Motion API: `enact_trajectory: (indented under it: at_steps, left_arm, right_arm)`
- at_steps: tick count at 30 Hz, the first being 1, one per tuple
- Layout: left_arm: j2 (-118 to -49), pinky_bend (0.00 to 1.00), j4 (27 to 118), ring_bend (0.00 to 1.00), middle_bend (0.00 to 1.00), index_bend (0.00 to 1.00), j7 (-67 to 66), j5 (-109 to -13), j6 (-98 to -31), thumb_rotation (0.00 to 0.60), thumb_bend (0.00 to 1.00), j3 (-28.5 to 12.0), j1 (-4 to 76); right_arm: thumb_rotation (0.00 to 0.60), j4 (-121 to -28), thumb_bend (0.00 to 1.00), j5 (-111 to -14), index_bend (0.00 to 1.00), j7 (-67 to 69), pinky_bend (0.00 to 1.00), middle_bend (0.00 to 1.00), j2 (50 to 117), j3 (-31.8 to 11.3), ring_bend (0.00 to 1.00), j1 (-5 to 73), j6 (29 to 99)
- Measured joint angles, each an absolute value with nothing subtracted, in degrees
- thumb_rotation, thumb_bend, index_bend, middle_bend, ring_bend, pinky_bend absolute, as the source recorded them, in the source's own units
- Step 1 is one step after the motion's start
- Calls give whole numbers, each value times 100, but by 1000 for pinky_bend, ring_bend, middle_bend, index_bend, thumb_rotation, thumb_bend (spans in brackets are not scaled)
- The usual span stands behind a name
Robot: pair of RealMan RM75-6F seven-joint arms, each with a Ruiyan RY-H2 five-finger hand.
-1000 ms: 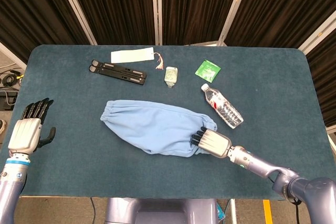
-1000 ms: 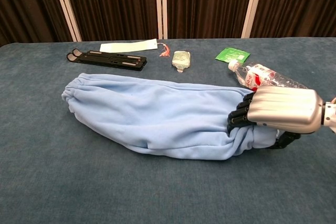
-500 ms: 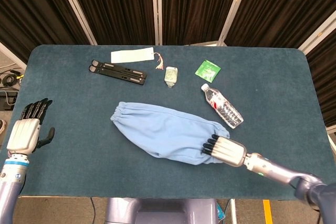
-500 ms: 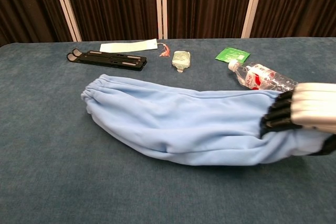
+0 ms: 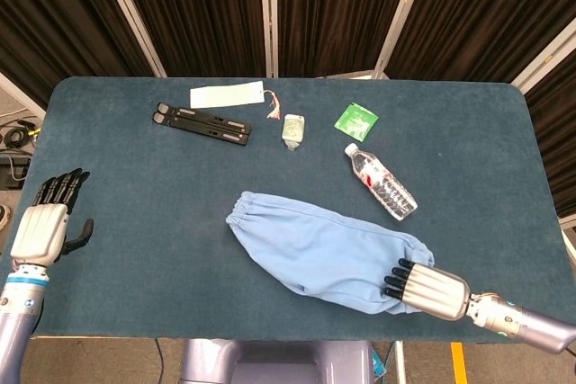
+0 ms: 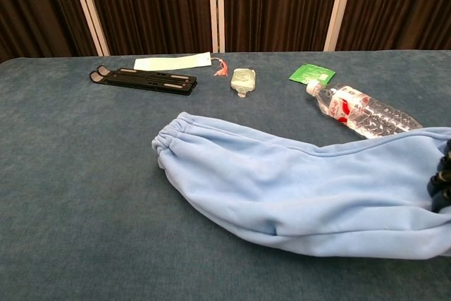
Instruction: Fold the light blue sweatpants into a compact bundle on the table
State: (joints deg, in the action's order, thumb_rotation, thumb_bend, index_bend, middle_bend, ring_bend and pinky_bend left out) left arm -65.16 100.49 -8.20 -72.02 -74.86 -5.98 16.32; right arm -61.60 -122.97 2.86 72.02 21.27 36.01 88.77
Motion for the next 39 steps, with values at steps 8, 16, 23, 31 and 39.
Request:
enact_trajectory:
  at_steps: [8,16,23,31,39]
  left_arm:
    - [-6521,0,10010,0,0,0,-783,-7167,-7398,600,525,-621,1651]
    - [-6509,0,9926,0,0,0,-621,-7077,-7274,600,525,-649,1660]
    - [-6478,0,9858,0,0,0,-417,-7036,-7153,600,525,-677,1679]
    - [-6452,0,9794,0,0,0,-349,-6995,-7123,600,525,-712,1676]
    - [-6423,0,9787,0,0,0,-281,-6963,-7114,600,525,-736,1661]
  right_arm:
    - [600,-7372,706,-12099,587,-28,440,535,7037,1704,443,4120,7871]
    - [600,-8217,703,-11127,587,-484,439,533,7262,699,443,4948,5989]
    - [600,-8392,683,-10296,586,-919,438,532,7871,-87,443,5511,5090]
    - [600,-8179,672,-9796,585,-1295,437,529,8525,-516,443,5831,4622]
    - [600,-7631,181,-9589,344,-1667,285,300,9169,-644,278,6081,4401]
